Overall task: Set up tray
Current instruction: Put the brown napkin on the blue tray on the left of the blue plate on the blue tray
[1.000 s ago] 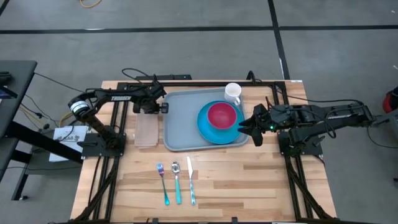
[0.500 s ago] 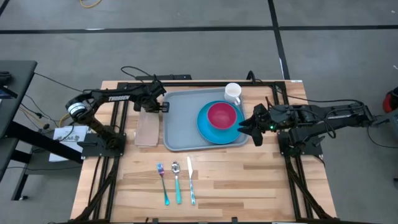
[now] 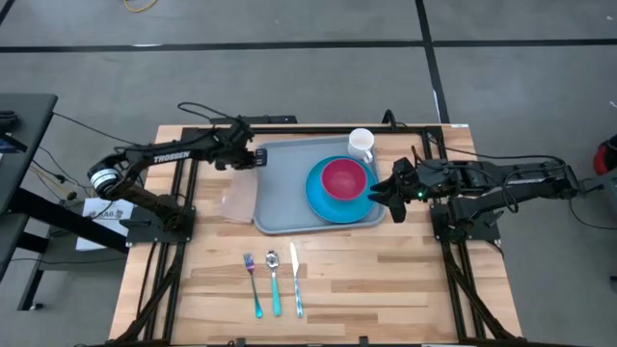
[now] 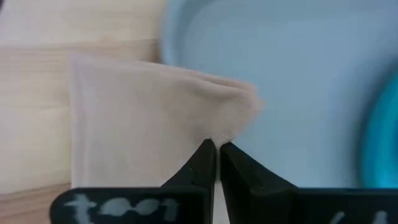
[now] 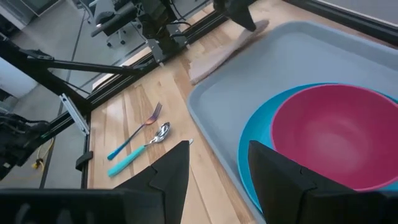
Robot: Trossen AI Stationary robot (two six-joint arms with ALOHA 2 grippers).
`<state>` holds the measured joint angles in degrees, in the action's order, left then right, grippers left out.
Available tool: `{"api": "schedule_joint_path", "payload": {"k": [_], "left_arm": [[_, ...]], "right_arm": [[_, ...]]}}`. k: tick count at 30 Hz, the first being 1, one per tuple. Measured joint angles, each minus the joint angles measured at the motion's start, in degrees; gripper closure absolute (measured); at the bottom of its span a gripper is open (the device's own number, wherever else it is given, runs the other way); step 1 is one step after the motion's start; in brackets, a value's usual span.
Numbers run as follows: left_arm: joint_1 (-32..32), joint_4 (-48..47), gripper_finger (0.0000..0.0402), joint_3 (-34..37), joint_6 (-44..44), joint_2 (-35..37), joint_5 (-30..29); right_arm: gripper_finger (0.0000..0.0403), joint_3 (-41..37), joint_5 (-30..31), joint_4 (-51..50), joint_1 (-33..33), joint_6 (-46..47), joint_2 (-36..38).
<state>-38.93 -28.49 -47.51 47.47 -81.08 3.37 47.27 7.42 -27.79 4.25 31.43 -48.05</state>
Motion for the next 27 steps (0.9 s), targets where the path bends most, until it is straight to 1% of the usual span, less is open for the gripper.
{"api": "schedule_joint_path", "payload": {"k": [8,11,15,21,27], "left_arm": [[1.31,11.73,0.0401,-0.11,6.53,-1.4,1.83],[1.49,13.43,0.0401,-0.09,8.85,-1.88,2.84],[2.52,15.84,0.0401,-0.11,10.91,-4.64,3.99],[4.58,23.01,0.0401,-0.11,15.33,-10.57,5.0],[5.63,28.8,0.0401,-0.11,20.14,-12.89,4.24]], "right_arm": [[0.0248,0.0,-0.03,0.61,0.02,0.02,0.02],[0.0248,0.0,-0.04,0.97,0.02,0.02,0.01],[0.0248,0.0,-0.09,1.0,0.02,0.03,0.02],[0.0248,0.0,-0.13,1.11,0.04,0.03,0.0],[0.0248,0.0,-0.13,1.2,0.13,-0.04,0.0]]}}
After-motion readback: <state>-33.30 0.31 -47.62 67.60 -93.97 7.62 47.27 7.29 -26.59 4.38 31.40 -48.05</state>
